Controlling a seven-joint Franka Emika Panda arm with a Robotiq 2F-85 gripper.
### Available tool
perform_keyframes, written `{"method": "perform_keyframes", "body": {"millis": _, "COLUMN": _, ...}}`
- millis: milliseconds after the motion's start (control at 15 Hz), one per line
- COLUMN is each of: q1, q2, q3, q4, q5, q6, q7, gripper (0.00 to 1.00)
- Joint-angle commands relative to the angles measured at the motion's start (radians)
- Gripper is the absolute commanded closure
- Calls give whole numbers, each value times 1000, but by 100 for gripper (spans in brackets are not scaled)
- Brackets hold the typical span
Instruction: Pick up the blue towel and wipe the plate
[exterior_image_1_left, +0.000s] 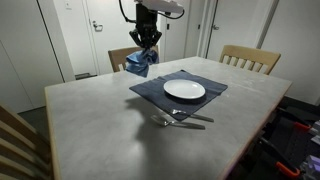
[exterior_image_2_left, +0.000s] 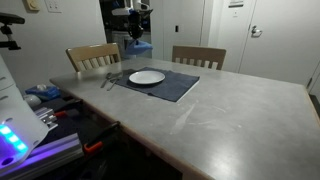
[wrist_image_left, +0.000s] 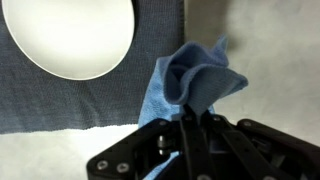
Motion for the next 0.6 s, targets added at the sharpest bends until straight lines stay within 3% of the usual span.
{"method": "perform_keyframes", "body": {"millis": 0, "q1": -35, "q2": -109, "q3": -2, "q4": -146, "q5": -30, "q6": 52, "q7": -23, "gripper": 98}}
{"method": "perform_keyframes", "body": {"millis": 333, "q1": -107, "q2": -236, "q3": -3, "q4": -424, "q5": 61, "q6": 411, "q7": 10, "gripper": 98}}
{"method": "perform_keyframes", "body": {"millis": 533, "q1": -160, "q2": -285, "q3": 13, "q4": -572, "q5": 173, "q6": 589, "q7": -42, "gripper": 98}}
